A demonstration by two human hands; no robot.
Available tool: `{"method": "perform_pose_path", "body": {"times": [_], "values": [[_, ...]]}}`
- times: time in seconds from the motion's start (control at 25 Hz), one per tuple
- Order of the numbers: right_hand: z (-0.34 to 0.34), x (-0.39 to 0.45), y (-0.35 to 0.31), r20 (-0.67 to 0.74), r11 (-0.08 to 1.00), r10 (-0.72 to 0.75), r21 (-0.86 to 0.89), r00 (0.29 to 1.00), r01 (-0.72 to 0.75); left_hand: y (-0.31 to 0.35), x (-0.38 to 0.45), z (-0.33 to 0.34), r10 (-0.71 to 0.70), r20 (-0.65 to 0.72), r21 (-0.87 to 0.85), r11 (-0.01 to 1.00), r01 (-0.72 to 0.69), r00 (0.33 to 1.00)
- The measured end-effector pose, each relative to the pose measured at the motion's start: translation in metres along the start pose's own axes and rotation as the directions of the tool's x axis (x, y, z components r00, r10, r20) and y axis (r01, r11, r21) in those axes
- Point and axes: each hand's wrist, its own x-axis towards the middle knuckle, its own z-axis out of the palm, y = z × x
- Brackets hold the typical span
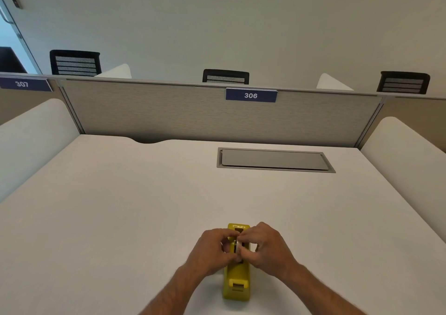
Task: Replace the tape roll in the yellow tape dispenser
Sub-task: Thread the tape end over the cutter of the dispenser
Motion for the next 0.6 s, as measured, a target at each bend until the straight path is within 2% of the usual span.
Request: {"method": "perform_pose_path", "body": {"times": [0.08, 0.28, 0.44, 0.6], "values": [[-0.0007, 0.0022, 0.0007, -0.007, 1.000, -0.002, 0.005, 1.000, 0.002, 0.0007, 0.0001, 0.0001, -0.014, 0.003, -0.007, 1.000, 0.014, 1.000], [-0.0017, 0.0038, 0.0028, 0.077, 0.999, 0.017, -0.051, 0.997, -0.013, 0.0039, 0.0008, -0.0009, -0.012, -0.003, 0.019, 1.000, 0.013, 1.000], [-0.0017, 0.0066, 0.0030, 0.051, 0.999, -0.023, -0.034, 0.998, 0.025, 0.0063, -0.0004, -0.0005, -0.025, -0.001, 0.005, 1.000, 0.025, 1.000], [-0.0040, 0.0082, 0.0039, 0.055, 1.000, -0.003, -0.030, 0.999, 0.004, 0.0082, -0.0002, -0.0013, -0.025, 0.000, -0.013, 1.000, 0.025, 1.000]]}}
